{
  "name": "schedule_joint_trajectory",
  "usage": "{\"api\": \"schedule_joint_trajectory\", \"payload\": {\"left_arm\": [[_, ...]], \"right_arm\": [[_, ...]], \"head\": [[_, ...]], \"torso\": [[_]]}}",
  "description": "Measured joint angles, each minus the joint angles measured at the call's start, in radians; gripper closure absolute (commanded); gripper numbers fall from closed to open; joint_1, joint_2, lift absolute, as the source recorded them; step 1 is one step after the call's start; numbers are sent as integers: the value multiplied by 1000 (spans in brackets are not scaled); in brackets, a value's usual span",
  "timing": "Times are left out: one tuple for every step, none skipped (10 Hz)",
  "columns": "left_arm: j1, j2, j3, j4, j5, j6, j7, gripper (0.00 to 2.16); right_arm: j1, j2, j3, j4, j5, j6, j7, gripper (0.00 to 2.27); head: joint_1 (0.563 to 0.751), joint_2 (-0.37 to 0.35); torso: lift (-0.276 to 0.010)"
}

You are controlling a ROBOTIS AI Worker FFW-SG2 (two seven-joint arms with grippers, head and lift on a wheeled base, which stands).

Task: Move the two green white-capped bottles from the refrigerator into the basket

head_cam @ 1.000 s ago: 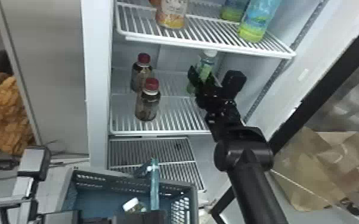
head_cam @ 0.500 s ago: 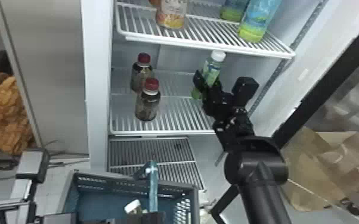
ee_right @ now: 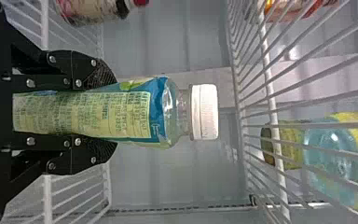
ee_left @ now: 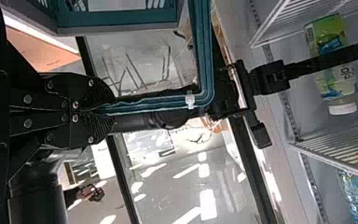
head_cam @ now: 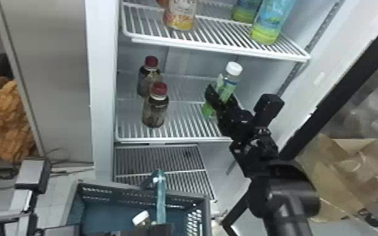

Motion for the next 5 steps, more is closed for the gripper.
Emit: {"api": "schedule_joint_trajectory", "payload": {"left_arm": [[1,0,0,-1,0,0,0,1159],[2,1,0,-2,0,0,0,1161],[2,1,0,-2,-3,3,0,1161],[2,2,0,-2,-5,6,0,1161],[2,2,0,-2,-6,8,0,1161]], "right_arm": [[31,1,0,-46,-13,16,2,886],[61,1,0,-96,-28,33,11,886],[87,1,1,-138,-47,45,21,886],[117,0,2,-182,-70,58,29,886],[142,0,2,-217,-89,71,35,886]], "head": [[695,-350],[695,-350],[695,-350],[695,-350],[695,-350]], "torso": [[-263],[-263],[-263],[-263],[-263]]}}
